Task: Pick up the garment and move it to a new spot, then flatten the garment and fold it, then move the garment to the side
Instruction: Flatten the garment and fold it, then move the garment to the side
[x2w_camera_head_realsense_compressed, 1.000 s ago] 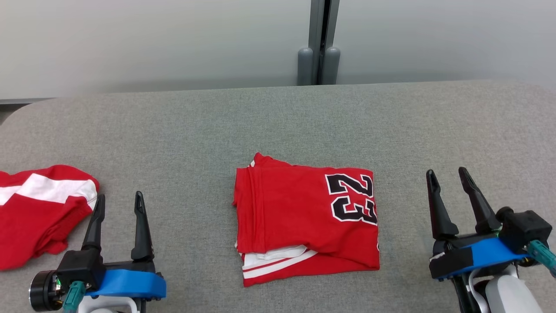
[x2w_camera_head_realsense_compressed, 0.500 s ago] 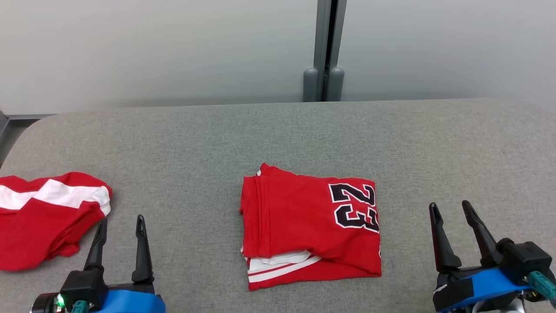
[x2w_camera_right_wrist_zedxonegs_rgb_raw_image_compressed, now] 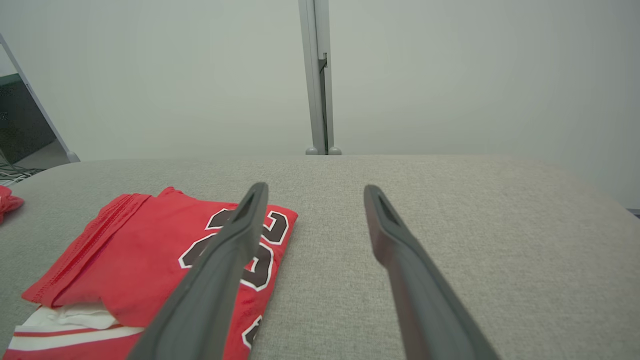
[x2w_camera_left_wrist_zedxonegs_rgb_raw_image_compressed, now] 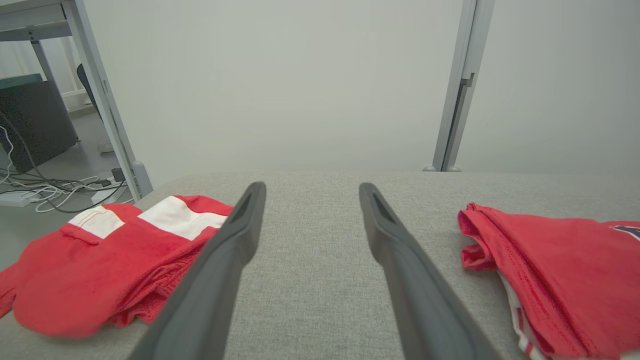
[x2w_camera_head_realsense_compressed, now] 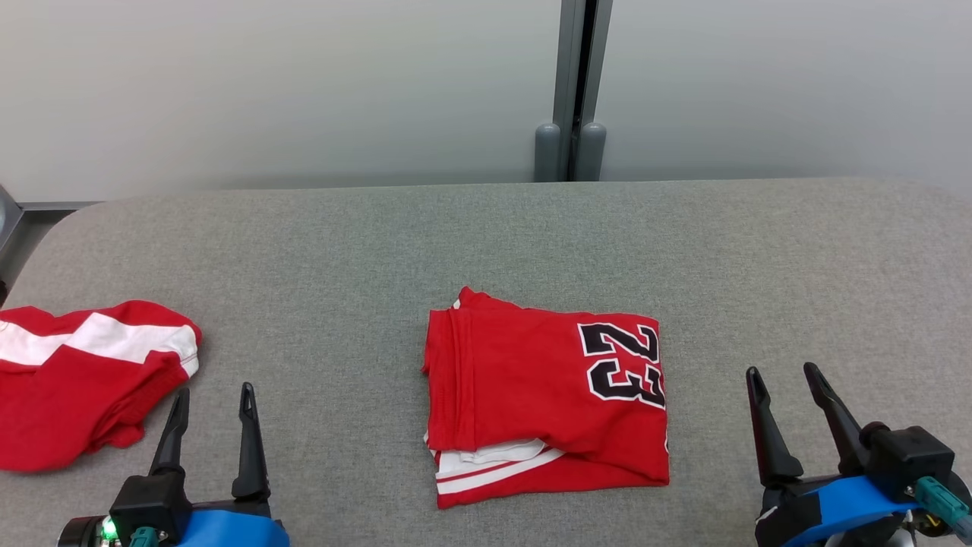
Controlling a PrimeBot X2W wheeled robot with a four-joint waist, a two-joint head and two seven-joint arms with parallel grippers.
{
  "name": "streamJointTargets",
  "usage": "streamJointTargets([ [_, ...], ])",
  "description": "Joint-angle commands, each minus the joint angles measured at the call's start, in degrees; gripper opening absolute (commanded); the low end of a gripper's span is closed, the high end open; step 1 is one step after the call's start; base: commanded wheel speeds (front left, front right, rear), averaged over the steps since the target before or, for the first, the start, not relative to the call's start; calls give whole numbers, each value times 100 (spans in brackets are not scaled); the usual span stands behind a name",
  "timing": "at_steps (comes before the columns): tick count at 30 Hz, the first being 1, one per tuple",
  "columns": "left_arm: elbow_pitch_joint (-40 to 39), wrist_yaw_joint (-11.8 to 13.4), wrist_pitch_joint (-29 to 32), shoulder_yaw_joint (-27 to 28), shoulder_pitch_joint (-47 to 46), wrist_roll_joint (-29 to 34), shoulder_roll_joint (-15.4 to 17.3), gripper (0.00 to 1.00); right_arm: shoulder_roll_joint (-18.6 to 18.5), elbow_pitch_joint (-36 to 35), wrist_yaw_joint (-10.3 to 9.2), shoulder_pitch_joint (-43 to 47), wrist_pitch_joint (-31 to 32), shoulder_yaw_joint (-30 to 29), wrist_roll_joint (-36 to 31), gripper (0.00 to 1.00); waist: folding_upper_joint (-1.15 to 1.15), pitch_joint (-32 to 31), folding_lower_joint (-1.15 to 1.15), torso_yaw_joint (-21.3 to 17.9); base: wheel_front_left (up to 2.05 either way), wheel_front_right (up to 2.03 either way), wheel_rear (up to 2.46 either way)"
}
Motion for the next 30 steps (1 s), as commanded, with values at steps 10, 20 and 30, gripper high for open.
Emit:
streamJointTargets([
  [10,26,32,-15,-13,-8,-48,60,100,20,20,1,45,51,5,-61,100,0,25,0,5,0,0,0],
  [20,25,51,-15,-38,-115,-54,70,100,-58,77,1,-329,71,97,-112,100,0,97,0,34,0,0,0],
  [30,23,42,-15,-152,-308,-67,56,100,-194,601,1,-1292,339,412,-125,100,0,282,0,228,0,0,0],
])
